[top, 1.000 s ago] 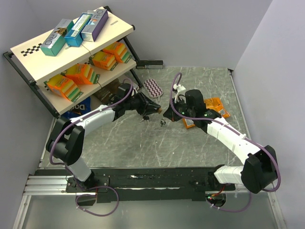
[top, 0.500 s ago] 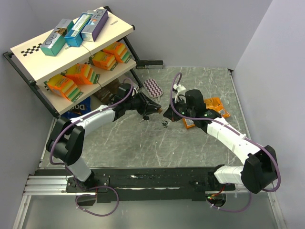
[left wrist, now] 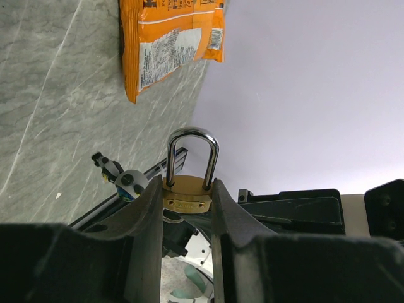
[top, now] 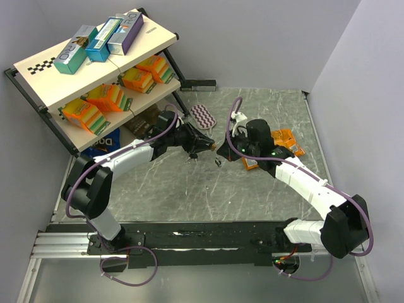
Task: Unlock with the key
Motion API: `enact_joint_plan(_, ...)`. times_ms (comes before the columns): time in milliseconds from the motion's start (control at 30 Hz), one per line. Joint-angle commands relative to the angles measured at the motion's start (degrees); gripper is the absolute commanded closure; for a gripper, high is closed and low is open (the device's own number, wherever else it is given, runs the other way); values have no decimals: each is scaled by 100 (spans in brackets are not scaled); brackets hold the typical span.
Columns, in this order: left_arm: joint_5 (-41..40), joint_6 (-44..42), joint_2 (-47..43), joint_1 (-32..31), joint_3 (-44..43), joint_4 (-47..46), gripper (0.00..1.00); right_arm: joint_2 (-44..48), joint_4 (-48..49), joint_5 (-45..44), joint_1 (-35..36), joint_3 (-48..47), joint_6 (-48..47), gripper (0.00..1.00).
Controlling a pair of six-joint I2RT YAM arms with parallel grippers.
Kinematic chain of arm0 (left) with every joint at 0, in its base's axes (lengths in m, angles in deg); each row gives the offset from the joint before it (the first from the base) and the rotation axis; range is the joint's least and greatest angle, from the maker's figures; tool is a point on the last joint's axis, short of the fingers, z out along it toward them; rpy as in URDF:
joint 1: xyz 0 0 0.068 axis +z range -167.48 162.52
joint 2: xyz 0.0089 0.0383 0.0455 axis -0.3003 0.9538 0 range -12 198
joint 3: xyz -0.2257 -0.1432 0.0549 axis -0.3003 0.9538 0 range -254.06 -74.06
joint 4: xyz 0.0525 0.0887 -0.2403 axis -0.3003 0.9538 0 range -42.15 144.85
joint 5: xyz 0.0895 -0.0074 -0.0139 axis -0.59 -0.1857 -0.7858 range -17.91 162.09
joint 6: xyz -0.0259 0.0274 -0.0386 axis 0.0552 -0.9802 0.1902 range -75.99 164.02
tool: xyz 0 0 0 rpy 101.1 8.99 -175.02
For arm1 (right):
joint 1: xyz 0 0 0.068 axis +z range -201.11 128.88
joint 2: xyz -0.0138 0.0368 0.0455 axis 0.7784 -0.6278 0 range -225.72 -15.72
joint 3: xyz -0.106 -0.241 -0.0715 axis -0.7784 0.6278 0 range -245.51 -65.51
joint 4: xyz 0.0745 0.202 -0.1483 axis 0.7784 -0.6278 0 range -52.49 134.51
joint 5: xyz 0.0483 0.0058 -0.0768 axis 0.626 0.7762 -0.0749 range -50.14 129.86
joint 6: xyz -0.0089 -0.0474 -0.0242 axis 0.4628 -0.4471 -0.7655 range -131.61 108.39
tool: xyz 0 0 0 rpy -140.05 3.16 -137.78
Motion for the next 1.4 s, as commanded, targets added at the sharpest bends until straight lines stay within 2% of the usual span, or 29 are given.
enact_joint_plan(0,103,172,-219,-75,-85,-178,99,148,332,-172,29,-38,7,100)
enact_joint_plan(667,173,172,-114,-189,-173,-257,99,-194,683,-330,29,-248,95,100)
enact_joint_plan(1233,322,278,114,-339,-384,-415,99,-467,1737,-646,38,-372,138,100)
enact_joint_plan(1367,331,217,150,-374,-480,-407,99,-564,1765,-497,38,-486,253,100)
